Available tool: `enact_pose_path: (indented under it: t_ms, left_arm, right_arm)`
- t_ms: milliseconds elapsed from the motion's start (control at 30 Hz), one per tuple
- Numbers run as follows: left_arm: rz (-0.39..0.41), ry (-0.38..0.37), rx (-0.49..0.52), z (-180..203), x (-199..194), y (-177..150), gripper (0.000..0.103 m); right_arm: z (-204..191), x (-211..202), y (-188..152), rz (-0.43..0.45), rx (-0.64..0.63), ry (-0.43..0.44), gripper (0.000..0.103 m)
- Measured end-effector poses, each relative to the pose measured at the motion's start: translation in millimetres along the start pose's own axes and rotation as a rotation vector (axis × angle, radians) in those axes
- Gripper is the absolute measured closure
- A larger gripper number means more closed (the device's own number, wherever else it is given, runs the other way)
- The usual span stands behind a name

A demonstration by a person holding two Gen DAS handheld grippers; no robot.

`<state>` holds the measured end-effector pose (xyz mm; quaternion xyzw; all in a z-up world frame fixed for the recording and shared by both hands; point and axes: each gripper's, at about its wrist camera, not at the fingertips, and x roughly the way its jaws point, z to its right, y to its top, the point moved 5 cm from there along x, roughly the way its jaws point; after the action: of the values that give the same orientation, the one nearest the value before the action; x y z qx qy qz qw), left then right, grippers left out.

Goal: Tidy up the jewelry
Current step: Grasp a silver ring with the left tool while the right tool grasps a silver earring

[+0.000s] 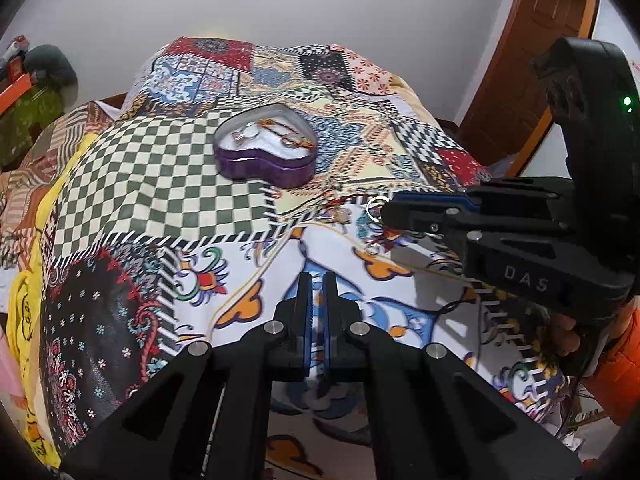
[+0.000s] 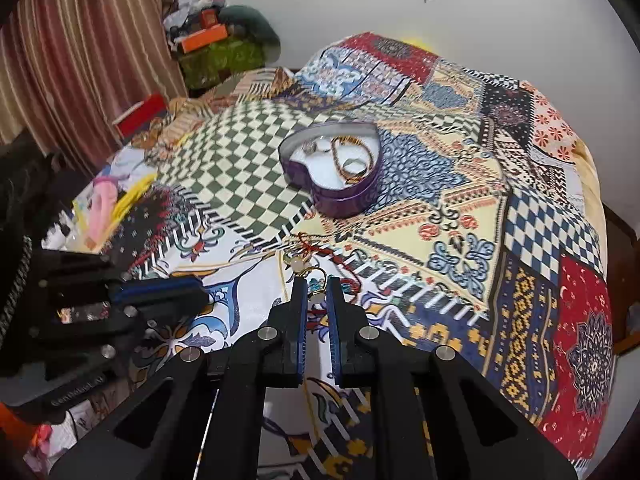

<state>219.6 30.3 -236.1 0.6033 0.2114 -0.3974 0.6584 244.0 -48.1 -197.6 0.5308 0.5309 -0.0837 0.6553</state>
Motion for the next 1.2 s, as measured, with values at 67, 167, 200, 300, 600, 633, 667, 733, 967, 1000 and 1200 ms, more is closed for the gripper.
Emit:
enact_pose_path:
  t_ms: [67,167,200,300,600,633,667,733,967,1000,1200]
  left_arm:
    - [-0.004,-0.008,0.011,6.4,1.2,2.2,0.099]
    - [-0.016,-0.016,0.025,15.7,6.2,5.2,0.088]
    - [-0.022,-0.016,0.029,18.5,8.8,6.1,0.085]
    - [-0.036,-0.014,0.043,26.8,18.8,9.1,0.083]
    - [-0.047,0.013,0.062,37.7,41.3,17.6,0.083]
    - [-0.048,0.013,0.060,37.9,42.9,17.3,0.083]
    - [-0.047,0.012,0.057,37.7,43.5,17.2,0.083]
    - [-0.044,0.015,0.050,36.9,44.8,17.3,0.087]
    - [-0.025,0.047,0.064,39.7,42.9,15.0,0.094]
    - [-0.022,0.046,0.064,39.8,41.0,14.4,0.094]
    - [0.015,0.046,0.035,32.9,22.1,17.7,0.094]
  right_arm:
    - [4.5,-7.8,0.2,0.018,0.013,-0.002,0.094]
    - [12.7,-18.9,-0.9,0.042,0.030,-0.009,0.094]
    - [15.6,-22.0,-1.4,0.049,0.033,-0.015,0.095]
    - [23.2,-29.1,-4.6,0.066,0.042,-0.022,0.095]
    - [37.8,-32.9,-15.1,0.083,0.069,-0.007,0.094]
    - [39.0,-32.8,-15.8,0.086,0.074,-0.004,0.094]
    - [40.4,-34.0,-16.5,0.088,0.076,-0.002,0.094]
    - [42.6,-35.3,-17.4,0.092,0.083,0.002,0.094]
    - [42.9,-41.7,-17.6,0.107,0.094,0.010,0.094]
    - [43.3,-42.7,-17.3,0.110,0.093,0.010,0.094]
    - [39.3,-51.1,-9.2,0.134,0.091,0.007,0.094]
